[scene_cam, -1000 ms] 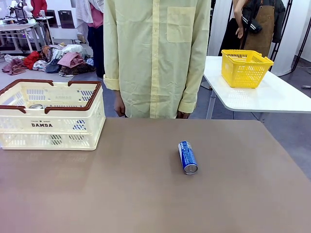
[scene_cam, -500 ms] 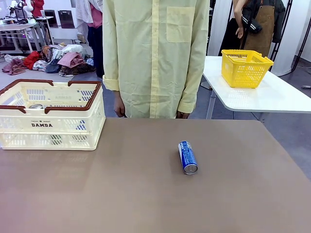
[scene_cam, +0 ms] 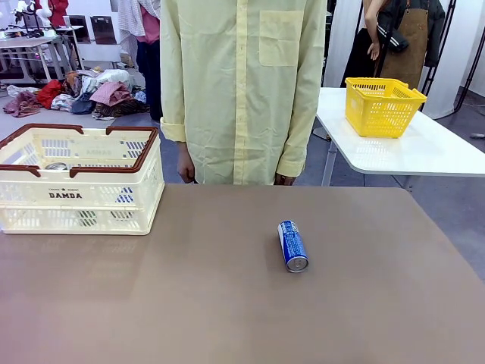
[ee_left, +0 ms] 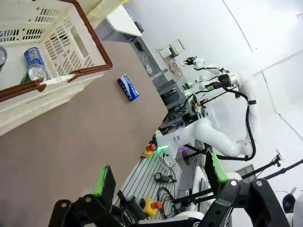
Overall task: Place the drinks into the Shopping basket.
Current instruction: Pick up one drink and place it into the Shopping basket.
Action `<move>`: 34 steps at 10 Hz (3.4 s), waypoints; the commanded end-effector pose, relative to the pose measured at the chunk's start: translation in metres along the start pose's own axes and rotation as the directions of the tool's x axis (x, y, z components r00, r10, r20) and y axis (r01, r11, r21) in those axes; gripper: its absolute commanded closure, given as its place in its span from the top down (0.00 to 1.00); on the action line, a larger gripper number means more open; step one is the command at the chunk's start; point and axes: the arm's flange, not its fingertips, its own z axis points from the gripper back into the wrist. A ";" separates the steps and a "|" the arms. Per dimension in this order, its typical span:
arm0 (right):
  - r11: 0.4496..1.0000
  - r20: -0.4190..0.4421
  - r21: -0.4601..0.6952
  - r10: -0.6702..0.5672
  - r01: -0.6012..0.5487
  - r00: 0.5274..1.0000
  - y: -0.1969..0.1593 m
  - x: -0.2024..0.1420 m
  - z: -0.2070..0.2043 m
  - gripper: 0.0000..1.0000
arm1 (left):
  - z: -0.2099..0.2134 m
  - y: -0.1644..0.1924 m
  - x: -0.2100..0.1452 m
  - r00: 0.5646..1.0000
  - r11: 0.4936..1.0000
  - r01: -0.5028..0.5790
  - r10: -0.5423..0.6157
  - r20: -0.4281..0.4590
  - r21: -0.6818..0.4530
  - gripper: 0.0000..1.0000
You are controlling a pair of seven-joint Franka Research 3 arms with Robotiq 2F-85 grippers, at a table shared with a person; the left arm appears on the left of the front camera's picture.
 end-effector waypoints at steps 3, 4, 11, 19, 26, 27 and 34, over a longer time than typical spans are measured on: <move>1.000 0.004 -0.003 0.003 -0.003 1.000 0.002 0.000 0.000 1.00 | 0.001 -0.001 -0.003 1.000 1.000 -0.011 0.011 -0.007 -0.009 1.00; 1.000 0.004 -0.003 0.003 -0.003 1.000 0.002 0.000 0.000 1.00 | 0.001 -0.001 -0.003 1.000 1.000 -0.011 0.011 -0.007 -0.009 1.00; 1.000 0.004 -0.003 0.003 -0.003 1.000 0.002 0.000 0.000 1.00 | 0.001 -0.001 -0.003 1.000 1.000 -0.011 0.011 -0.007 -0.009 1.00; 1.000 0.004 -0.003 0.003 -0.003 1.000 0.002 0.000 0.000 1.00 | 0.000 0.001 -0.001 1.000 1.000 -0.004 0.004 0.001 -0.002 1.00; 1.000 0.004 -0.003 0.003 -0.003 1.000 0.002 0.000 0.000 1.00 | -0.209 -0.048 0.033 0.982 0.985 -0.120 0.136 -0.129 0.122 1.00; 1.000 0.004 -0.003 0.003 -0.003 1.000 0.002 0.000 0.000 1.00 | -0.263 -0.056 0.027 0.958 0.974 -0.181 0.205 -0.201 0.133 1.00; 1.000 0.004 -0.003 0.003 -0.003 1.000 0.002 0.000 0.000 1.00 | -0.529 -0.066 -0.034 0.949 0.943 -0.082 0.173 -0.265 0.322 1.00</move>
